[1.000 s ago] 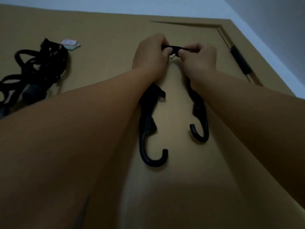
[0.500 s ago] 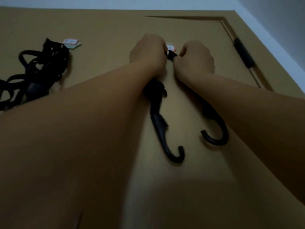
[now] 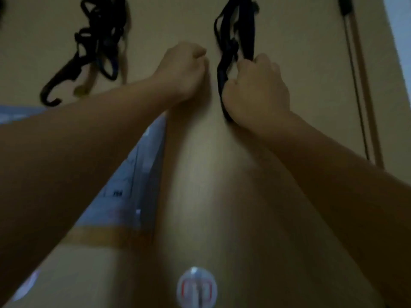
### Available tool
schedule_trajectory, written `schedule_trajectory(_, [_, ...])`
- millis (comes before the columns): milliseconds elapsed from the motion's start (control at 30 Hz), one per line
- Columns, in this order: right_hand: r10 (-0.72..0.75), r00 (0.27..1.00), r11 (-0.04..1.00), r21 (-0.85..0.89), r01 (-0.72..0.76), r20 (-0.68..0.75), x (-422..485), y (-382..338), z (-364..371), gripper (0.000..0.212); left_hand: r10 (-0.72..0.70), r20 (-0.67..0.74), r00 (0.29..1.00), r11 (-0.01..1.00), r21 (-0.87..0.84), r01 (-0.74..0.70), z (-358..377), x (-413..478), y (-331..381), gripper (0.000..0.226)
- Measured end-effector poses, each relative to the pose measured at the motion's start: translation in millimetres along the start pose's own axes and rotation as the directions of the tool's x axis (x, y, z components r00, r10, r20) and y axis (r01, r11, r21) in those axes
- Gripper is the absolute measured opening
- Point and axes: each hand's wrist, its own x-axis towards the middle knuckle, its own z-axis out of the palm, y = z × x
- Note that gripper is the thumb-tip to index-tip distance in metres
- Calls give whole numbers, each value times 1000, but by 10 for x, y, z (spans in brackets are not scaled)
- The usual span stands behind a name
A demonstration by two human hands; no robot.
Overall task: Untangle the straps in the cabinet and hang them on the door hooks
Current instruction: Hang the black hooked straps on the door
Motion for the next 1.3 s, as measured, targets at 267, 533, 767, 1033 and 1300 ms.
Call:
schedule_trajectory(267, [-2, 998, 963, 268, 18, -61, -1183, -382, 332, 48, -77, 158, 984, 997, -14, 80, -170, -1383, 48, 33])
schedule_trajectory(533, [-2, 989, 848, 524, -78, 149, -2059, -864, 310, 37, -201, 243, 949, 979, 11, 205, -598, -2346, -21, 34])
schedule_trajectory(767, [-121, 914, 664, 716, -216, 387, -2981, -1945, -4, 27, -506, 214, 836, 863, 112, 494, -1735, -3477, -57, 34])
schedule_trajectory(1033, [-575, 671, 362, 881, -305, 468, -4303, -4087, -990, 23, -822, 55, 566, 500, 544, 673, -4282, -5185, 384, 39])
schedule_trajectory(1300, [-909, 349, 71, 912, -404, 225, -5418, -5924, -2390, 30, -867, -451, 212, -175, 675, 717, -6485, -6540, 1581, 36])
